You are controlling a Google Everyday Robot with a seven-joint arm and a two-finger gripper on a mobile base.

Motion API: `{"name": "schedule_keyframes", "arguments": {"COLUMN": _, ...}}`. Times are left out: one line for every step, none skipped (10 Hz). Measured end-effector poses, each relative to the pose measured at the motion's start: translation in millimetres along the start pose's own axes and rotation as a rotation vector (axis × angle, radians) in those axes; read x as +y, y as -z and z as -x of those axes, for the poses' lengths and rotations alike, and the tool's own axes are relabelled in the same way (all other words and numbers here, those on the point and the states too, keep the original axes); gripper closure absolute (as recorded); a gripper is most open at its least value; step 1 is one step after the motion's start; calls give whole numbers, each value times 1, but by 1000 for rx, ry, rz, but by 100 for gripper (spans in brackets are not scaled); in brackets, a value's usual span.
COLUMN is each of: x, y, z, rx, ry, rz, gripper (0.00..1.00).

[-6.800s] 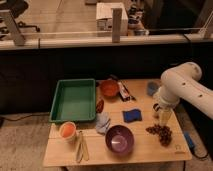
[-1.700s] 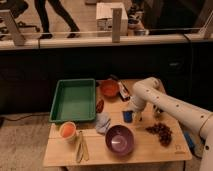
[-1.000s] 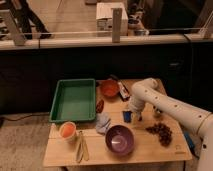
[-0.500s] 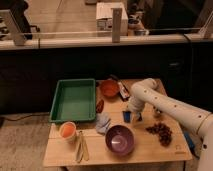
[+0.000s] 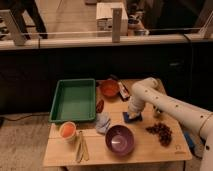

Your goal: Wipe tray with sponge

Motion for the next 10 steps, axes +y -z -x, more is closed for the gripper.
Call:
{"name": "schedule_keyframes", "arguments": {"x": -1, "y": 2, "z": 0, "rx": -1, "ry": 2, "rz": -2, "gripper": 69}}
{"name": "schedule_keyframes", "arguments": {"x": 0, "y": 4, "z": 0, "rx": -4, "ry": 5, "rz": -1, "gripper": 70}}
{"name": "schedule_keyframes", "arguments": {"x": -1, "y": 6, "z": -2, "rx": -13, "ry": 6, "rz": -3, "gripper": 64}}
{"name": "schedule_keyframes", "arguments": {"x": -1, "y": 7, "z": -4, "rx": -20, "ry": 10, "rz": 0, "gripper": 55}}
{"name": "schedule_keyframes", "arguments": {"x": -1, "y": 7, "z": -5, "rx": -29, "ry": 17, "rz": 4, "gripper": 44}}
{"name": "schedule_keyframes", "arguments": {"x": -1, "y": 6, "z": -7, "rx": -37, "ry": 23, "rz": 10, "gripper": 34}}
{"name": "schedule_keyframes", "arguments": {"x": 0, "y": 3, "z": -8, "rx": -43, "ry": 27, "rz": 18, "gripper": 24}}
{"name": "schedule_keyframes", "arguments": {"x": 1, "y": -1, "z": -10, "rx": -46, "ry": 34, "rz": 27, "gripper": 20}}
{"name": "schedule_keyframes", "arguments": {"x": 1, "y": -4, "z": -12, "rx": -45, "ry": 34, "rz": 31, "gripper": 20}}
{"name": "schedule_keyframes", "arguments": {"x": 1, "y": -10, "z": -14, "rx": -41, "ry": 34, "rz": 40, "gripper": 20}}
